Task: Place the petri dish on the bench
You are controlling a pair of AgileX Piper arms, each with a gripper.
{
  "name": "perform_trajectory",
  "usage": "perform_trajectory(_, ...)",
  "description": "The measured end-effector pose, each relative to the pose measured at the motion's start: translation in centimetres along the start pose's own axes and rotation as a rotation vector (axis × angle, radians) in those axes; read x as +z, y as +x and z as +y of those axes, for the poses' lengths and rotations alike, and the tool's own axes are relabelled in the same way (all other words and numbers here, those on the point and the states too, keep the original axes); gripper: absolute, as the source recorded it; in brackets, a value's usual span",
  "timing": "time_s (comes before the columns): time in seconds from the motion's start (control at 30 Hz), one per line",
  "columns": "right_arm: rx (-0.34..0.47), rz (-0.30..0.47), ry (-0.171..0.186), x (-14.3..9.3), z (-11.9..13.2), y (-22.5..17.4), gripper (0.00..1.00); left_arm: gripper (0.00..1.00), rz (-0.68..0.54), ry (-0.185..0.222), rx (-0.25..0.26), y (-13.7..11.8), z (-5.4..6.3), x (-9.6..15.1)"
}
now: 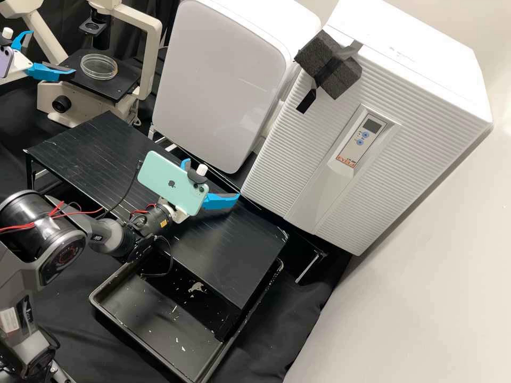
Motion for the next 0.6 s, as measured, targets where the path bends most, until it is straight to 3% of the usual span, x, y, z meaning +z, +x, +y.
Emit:
perform_trajectory(0.3,0.000,0.000,0.000,0.0,0.0,0.0,1.00,1.00,-0.002,0.001,0.000,0.0,0.0,0.0)
perform_trajectory(0.6,0.000,0.000,0.000,0.0,0.0,0.0,1.00,1.00,-0.102,0.028,0.007,1.9,0.4,-0.3)
